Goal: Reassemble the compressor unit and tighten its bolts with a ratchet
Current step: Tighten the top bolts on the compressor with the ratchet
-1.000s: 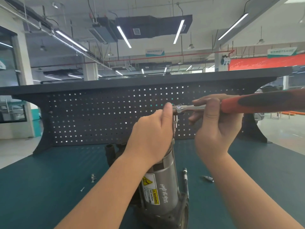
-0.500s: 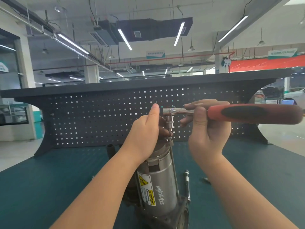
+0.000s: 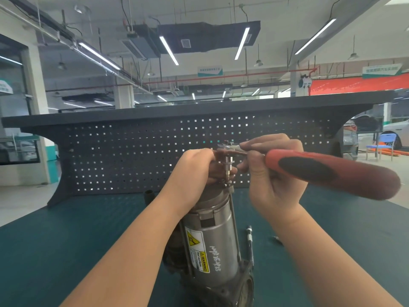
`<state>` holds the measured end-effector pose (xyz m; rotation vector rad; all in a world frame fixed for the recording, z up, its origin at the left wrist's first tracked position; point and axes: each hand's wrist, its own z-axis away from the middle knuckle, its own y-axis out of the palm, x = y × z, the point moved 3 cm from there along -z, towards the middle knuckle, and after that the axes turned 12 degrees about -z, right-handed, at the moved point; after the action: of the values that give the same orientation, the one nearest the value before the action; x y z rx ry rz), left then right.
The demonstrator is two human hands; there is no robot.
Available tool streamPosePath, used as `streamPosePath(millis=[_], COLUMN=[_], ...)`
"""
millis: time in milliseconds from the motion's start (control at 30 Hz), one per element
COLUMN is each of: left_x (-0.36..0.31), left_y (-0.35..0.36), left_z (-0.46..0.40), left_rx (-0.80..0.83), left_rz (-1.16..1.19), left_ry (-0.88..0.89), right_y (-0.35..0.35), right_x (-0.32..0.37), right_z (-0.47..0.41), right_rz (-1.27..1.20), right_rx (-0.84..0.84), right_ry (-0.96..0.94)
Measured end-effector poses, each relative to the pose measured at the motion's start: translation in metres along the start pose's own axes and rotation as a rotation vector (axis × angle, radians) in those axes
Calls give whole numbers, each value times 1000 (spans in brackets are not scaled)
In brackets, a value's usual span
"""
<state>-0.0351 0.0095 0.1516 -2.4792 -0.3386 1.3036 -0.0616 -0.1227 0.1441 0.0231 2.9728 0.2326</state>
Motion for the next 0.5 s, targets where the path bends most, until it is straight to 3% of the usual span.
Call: streamPosePath(millis=[200, 300, 500], left_x=[0, 2, 0], left_y=[2, 2, 1], left_z=[0, -1, 1], left_rx=[62, 55, 1], left_rz=[-13, -4, -159], left_ry=[12, 0, 51], right_y=[-2, -6, -12], right_x=[-1, -4, -20], right_z=[0, -1, 5], right_rz=[-160, -225, -436], right_rx=[-77, -234, -634], right_ry=[39, 129, 519])
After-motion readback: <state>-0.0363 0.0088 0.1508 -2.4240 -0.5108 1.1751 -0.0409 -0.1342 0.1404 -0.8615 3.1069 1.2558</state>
